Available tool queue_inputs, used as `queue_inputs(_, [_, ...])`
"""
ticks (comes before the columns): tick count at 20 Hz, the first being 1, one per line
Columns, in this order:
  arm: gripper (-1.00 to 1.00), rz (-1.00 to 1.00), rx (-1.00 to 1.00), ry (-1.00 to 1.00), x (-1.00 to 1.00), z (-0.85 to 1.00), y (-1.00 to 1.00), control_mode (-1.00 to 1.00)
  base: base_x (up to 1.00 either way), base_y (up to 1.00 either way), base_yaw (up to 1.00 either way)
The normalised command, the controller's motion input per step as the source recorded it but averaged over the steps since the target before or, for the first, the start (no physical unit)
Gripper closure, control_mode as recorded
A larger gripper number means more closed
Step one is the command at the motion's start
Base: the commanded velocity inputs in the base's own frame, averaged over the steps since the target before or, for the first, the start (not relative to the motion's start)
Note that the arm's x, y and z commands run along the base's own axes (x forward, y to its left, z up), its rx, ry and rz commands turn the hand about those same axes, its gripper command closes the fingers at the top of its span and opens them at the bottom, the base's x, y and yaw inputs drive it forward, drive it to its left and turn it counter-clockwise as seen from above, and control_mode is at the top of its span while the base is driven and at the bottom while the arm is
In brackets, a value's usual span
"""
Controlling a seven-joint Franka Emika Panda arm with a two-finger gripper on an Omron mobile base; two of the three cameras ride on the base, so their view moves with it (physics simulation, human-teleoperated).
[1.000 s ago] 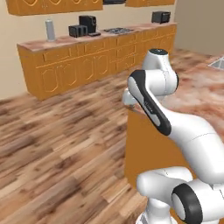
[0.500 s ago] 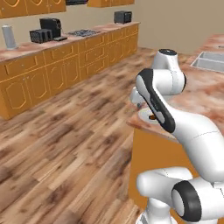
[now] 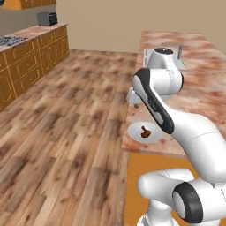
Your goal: Pick the chicken drumstick from the counter and place it in the microwave.
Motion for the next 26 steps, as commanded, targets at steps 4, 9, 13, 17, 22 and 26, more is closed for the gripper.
queue_inputs(4, [-1.0,0.0,0.0,0.0,0.0,0.0,0.0,1.0,0.96,0.62,-0.44])
queue_inputs(9, [-1.0,0.0,0.0,0.0,0.0,0.0,0.0,1.0,0.48,0.05,-0.1])
queue_inputs(13, [-1.0,0.0,0.0,0.0,0.0,0.0,0.0,1.0,0.1,-0.09,0.0])
queue_inputs(17, [-1.0,-0.15,0.0,0.14,0.36,-0.32,-0.23,-1.0,0.06,-0.03,-0.01])
queue_inputs(22, [-1.0,-0.3,0.0,0.24,0.56,-0.5,-0.55,-1.0,0.0,0.0,0.0])
queue_inputs(26, [-1.0,-0.37,0.0,0.34,0.27,-0.59,-0.44,-1.0,0.0,0.0,0.0])
